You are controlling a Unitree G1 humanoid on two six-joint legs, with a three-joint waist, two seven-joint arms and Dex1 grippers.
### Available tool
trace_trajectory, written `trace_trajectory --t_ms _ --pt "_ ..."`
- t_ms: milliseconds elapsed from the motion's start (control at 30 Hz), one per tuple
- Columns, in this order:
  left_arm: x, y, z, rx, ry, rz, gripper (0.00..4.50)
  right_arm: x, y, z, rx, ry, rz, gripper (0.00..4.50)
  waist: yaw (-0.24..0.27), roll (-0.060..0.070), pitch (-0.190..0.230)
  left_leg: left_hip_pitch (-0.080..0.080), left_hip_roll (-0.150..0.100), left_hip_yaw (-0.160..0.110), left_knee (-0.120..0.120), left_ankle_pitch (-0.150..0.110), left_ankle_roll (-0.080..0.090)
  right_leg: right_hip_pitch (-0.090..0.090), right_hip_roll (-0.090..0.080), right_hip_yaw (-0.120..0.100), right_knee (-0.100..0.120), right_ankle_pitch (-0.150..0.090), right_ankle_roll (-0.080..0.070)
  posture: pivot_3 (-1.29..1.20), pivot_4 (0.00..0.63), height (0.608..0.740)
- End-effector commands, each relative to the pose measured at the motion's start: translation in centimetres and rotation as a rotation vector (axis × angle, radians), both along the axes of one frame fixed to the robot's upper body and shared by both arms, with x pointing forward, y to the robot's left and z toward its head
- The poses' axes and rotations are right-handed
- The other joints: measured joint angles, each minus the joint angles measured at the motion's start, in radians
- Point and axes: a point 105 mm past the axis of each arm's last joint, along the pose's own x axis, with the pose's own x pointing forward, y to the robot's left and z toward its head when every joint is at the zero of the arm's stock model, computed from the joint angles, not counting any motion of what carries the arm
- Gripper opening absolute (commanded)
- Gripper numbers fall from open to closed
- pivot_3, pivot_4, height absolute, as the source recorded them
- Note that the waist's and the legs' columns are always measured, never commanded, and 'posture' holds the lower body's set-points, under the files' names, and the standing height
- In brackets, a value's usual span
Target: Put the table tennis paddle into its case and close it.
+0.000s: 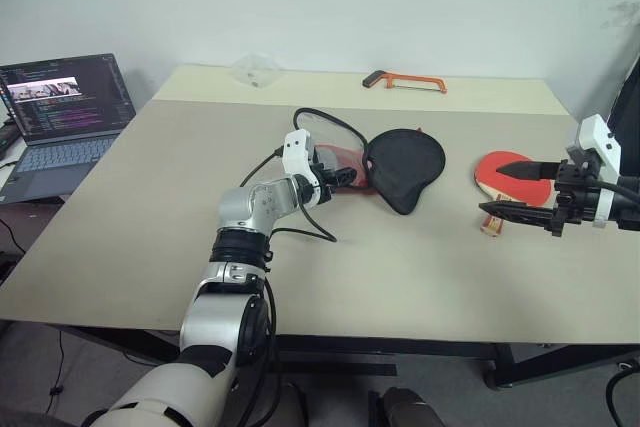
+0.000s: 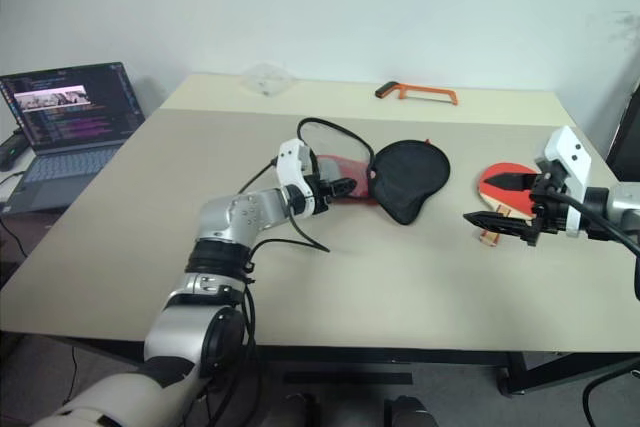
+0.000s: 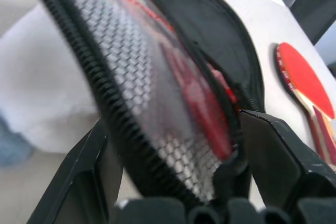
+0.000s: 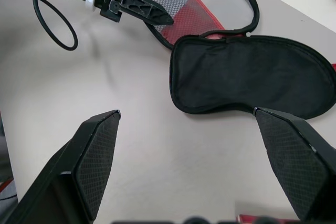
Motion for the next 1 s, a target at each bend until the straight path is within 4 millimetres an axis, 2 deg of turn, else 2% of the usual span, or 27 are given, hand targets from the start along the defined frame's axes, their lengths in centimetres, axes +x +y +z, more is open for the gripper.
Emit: trace_trajectory --t_ms 33,233,400,533,767,1000 --pt "0.1 -0.9 3.6 0.013 -0.13 -0.023 2.31 -0.4 -0.1 1.6 -0.005 -0.064 -0.001 4.5 0.0 0.0 0.0 0.0 0.0 0.0 0.0 0.0 0.0 0.0 0.0 0.0 0.0 0.0 0.0 0.0 0.15 0.74" --pt "-0.1 -2.1 4.8 0.218 -0.285 0.026 0.07 -0.3 0.1 1.5 0.002 -0.067 -0.001 4.5 0.001 0.0 0.0 0.0 0.0 0.0 0.0 0.0 0.0 0.0 0.0 0.0 0.0 0.0 0.0 0.0 0.15 0.74" --pt "-0.9 -3.5 4.6 0.296 -0.346 0.042 0.03 -0.3 0.2 1.4 0.004 -0.068 -0.002 4.5 0.001 0.0 0.0 0.0 0.0 0.0 0.0 0.0 0.0 0.0 0.0 0.0 0.0 0.0 0.0 0.0 0.15 0.74" --pt "-1.8 -4.9 3.3 0.301 -0.308 0.04 0.03 -0.2 0.2 1.3 0.005 -0.069 -0.004 4.5 0.0 0.0 0.0 0.0 0.0 0.0 0.0 0.0 0.0 0.0 0.0 0.0 0.0 0.0 0.0 0.0 0.15 0.74" --pt "-2.6 -6.4 1.6 0.226 -0.195 0.136 0.03 -0.3 0.1 1.3 0.005 -0.068 -0.008 4.5 0.001 0.0 0.0 0.0 0.0 0.0 0.0 0.0 0.0 0.0 0.0 0.0 0.0 0.0 0.0 0.0 0.15 0.74" --pt "-2.4 -8.4 3.1 0.087 -0.201 0.161 0.03 -0.4 0.2 1.2 0.005 -0.065 -0.006 4.5 0.0 0.0 0.0 0.0 0.0 0.0 0.0 0.0 0.0 0.0 0.0 0.001 0.0 0.0 0.001 0.0 0.15 0.74"
